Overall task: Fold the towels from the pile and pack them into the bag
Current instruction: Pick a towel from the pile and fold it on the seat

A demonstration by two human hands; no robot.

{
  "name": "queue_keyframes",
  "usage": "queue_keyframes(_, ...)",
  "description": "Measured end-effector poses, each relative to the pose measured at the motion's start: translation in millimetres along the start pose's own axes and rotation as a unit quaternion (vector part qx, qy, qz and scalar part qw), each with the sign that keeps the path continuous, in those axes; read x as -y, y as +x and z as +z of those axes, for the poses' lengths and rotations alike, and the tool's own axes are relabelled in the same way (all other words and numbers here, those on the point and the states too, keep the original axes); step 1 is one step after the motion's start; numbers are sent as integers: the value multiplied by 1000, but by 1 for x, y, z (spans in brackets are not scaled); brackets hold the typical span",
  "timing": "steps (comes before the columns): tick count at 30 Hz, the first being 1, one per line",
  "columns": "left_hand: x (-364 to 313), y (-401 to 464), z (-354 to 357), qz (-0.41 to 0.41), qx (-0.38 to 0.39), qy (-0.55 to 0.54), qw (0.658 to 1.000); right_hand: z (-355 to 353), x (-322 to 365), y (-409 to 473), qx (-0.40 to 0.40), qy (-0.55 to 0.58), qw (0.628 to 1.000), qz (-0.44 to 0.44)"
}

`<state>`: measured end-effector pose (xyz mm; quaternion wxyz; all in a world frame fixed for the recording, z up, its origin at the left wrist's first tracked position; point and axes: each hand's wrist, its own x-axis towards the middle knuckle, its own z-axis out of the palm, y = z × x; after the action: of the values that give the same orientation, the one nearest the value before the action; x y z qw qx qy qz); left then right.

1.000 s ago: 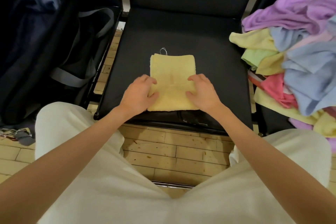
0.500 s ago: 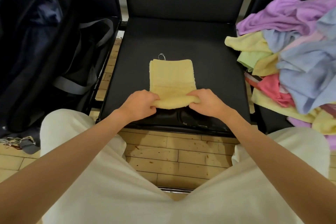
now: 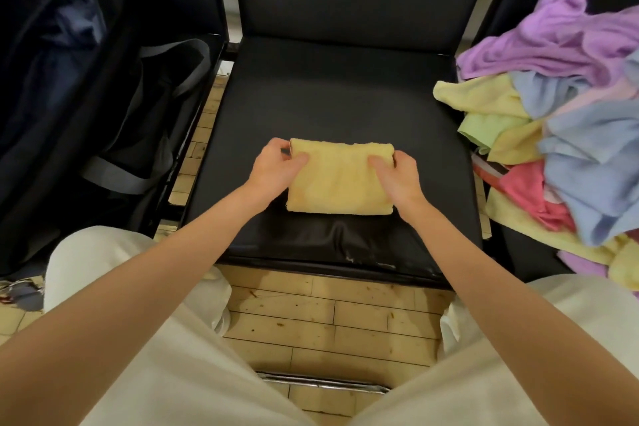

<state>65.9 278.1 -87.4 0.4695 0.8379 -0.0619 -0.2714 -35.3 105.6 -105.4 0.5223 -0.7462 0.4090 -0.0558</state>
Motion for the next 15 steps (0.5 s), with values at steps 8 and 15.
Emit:
queue_keyframes(8,18,17,15,-31,6,160,987,10,-16,16,8,-129,992,18)
queue_keyframes(15,29,10,18,-78,-2,263,962,11,-26,-2,8,-245,969,-5)
